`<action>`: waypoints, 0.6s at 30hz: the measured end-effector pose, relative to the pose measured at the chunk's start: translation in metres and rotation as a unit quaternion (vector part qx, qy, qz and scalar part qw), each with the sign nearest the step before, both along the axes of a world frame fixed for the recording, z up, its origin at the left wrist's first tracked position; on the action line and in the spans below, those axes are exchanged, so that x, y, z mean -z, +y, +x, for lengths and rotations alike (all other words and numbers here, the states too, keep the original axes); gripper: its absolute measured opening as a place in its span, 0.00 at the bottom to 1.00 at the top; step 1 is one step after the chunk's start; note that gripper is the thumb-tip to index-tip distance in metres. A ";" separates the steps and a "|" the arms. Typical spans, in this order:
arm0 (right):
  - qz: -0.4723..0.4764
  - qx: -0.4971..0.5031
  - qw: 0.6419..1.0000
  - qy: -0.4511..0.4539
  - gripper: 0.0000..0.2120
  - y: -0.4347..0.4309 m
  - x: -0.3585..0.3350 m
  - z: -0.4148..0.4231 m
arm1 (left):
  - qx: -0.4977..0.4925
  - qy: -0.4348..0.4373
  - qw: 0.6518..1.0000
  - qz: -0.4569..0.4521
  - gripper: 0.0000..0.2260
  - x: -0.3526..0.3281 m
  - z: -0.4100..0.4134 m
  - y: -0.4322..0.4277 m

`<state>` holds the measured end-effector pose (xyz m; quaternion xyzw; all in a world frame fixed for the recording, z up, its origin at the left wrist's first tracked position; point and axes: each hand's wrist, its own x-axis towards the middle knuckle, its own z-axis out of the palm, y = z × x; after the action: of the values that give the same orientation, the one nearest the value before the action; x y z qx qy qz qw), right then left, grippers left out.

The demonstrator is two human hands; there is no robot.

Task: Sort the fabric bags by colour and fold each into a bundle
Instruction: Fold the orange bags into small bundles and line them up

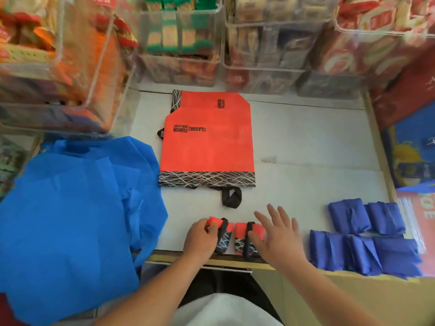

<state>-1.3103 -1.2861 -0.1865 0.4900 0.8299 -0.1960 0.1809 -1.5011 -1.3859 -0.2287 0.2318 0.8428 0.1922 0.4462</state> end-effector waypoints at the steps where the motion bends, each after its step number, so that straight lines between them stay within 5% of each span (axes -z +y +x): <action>1: -0.024 -0.010 0.999 -0.045 0.33 -0.004 0.007 0.002 | 0.000 0.001 1.000 0.004 0.18 0.001 0.002 -0.003; 11: -0.053 -0.016 0.996 -0.069 0.34 -0.002 0.029 0.020 | 0.048 0.033 0.998 0.022 0.20 0.011 0.023 -0.010; 15: -0.047 0.035 0.998 0.015 0.35 0.024 0.009 0.006 | 0.071 0.084 0.994 -0.008 0.27 -0.006 0.017 0.005; 18: -0.062 0.037 0.995 0.076 0.26 0.052 -0.004 -0.021 | 0.049 0.121 0.990 0.050 0.25 -0.010 -0.019 0.024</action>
<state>-1.3317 -1.2337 -0.1821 0.4918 0.8091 -0.2898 0.1398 -1.5201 -1.3617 -0.2187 0.3162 0.8677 0.1821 0.3376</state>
